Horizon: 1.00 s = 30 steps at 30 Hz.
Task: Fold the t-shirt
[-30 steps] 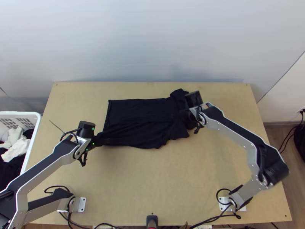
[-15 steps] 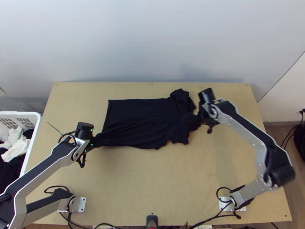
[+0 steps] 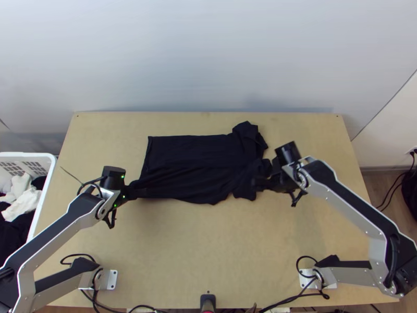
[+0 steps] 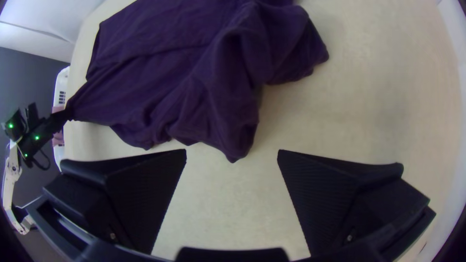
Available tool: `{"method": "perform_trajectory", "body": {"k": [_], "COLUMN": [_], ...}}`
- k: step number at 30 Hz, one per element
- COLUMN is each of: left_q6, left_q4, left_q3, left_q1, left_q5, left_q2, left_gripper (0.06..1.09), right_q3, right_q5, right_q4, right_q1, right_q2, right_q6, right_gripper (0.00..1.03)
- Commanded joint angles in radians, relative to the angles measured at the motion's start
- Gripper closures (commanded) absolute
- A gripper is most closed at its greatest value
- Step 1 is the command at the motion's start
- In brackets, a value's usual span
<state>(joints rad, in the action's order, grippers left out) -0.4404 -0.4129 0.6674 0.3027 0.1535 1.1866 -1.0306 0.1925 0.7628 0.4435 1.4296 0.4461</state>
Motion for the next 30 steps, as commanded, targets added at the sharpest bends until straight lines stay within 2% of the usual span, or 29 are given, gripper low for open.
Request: {"method": "perform_trajectory", "body": {"k": [1,11,12,13,16,17,26,30], "left_q6": [0.005,0.002,0.003,0.003,0.005,0.005,0.006,0.006], "left_q4": [-0.003,-0.001,-0.001,-0.001,-0.001,-0.001,-0.012,-0.035], "left_q3": [-0.026,-0.032,-0.034,-0.037,-0.037,-0.037,-0.034,-0.04], "left_q1": [-0.01,-0.014,-0.014,-0.014,-0.016,-0.016,-0.025,-0.045], "left_q5": [0.0,0.0,0.0,0.0,0.0,0.0,0.0,0.0], "left_q2": [-0.016,-0.016,-0.016,-0.016,-0.019,-0.021,-0.045,-0.081], "left_gripper": [1.05,1.04,1.05,1.05,1.05,1.05,1.05,1.05], "right_q3": [0.089,0.083,0.084,0.086,0.086,0.084,0.113,0.096], "right_q5": [0.013,0.012,0.012,0.012,0.036,0.05,0.059,0.104], "right_q4": [-0.117,-0.22,-0.223,-0.24,-0.276,-0.28,-0.258,-0.191], "right_q1": [0.093,0.061,0.064,0.069,0.08,0.08,-0.003,-0.04], "right_q2": [0.0,0.164,0.175,0.181,0.184,0.187,0.074,-0.047], "right_q6": [0.051,0.029,0.028,0.026,-0.003,-0.018,-0.014,-0.001], "right_gripper": [0.15,0.16,0.23,0.37,0.86,0.98,0.99,0.99]}}
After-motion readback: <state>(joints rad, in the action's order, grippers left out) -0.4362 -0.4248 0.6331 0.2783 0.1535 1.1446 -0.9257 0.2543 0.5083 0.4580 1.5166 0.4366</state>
